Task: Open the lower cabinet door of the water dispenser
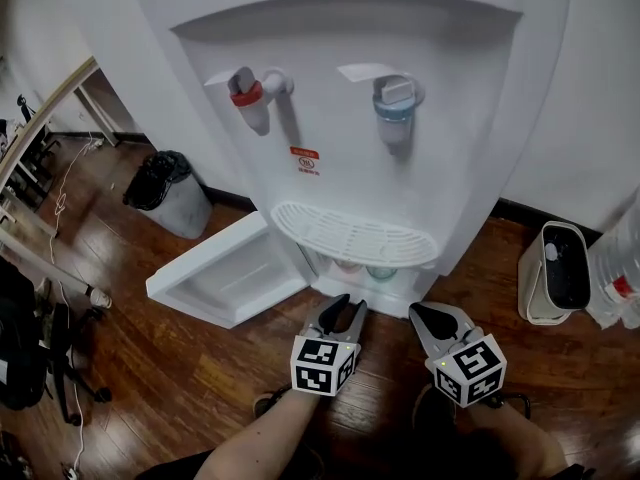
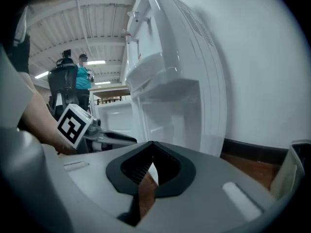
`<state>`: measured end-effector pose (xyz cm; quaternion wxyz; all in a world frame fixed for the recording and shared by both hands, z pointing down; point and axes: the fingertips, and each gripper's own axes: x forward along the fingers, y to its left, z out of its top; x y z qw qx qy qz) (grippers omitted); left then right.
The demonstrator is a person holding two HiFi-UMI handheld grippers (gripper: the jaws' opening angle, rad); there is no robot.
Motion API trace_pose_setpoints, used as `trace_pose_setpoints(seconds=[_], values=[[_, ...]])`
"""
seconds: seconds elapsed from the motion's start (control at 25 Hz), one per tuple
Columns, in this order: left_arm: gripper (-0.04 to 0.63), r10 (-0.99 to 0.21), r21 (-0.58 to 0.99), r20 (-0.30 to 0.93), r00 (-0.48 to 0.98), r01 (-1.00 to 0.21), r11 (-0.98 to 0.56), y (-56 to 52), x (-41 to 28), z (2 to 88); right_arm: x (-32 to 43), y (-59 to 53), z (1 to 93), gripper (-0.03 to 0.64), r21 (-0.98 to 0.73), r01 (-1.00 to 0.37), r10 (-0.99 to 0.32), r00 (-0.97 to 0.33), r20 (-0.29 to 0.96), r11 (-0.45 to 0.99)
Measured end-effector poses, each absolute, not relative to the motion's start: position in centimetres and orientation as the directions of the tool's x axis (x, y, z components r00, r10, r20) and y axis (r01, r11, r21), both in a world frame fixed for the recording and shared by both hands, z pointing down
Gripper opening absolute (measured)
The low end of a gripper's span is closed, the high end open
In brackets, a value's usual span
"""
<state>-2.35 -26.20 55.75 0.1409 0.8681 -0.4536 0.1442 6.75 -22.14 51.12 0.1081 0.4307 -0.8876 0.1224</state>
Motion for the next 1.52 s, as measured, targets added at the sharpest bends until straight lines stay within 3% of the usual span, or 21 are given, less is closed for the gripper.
trace_pose_setpoints(seconds=[0.76,1.52], values=[[0.229,-0.679,0.106,0.496,0.541,-0.814,-0.571,-30.7,-0.3,64.5,5.8,-25.5,60.8,0.002,-0.215,-0.801,-0.694,-0.593,0.409,0.558],[0.298,-0.664,0.046,0.524,0.533,-0.796,-0.603,-34.6,2.6,68.1,7.5,-25.7,61.8,0.002,-0.279,-0.811,-0.702,-0.585,0.405,0.515]])
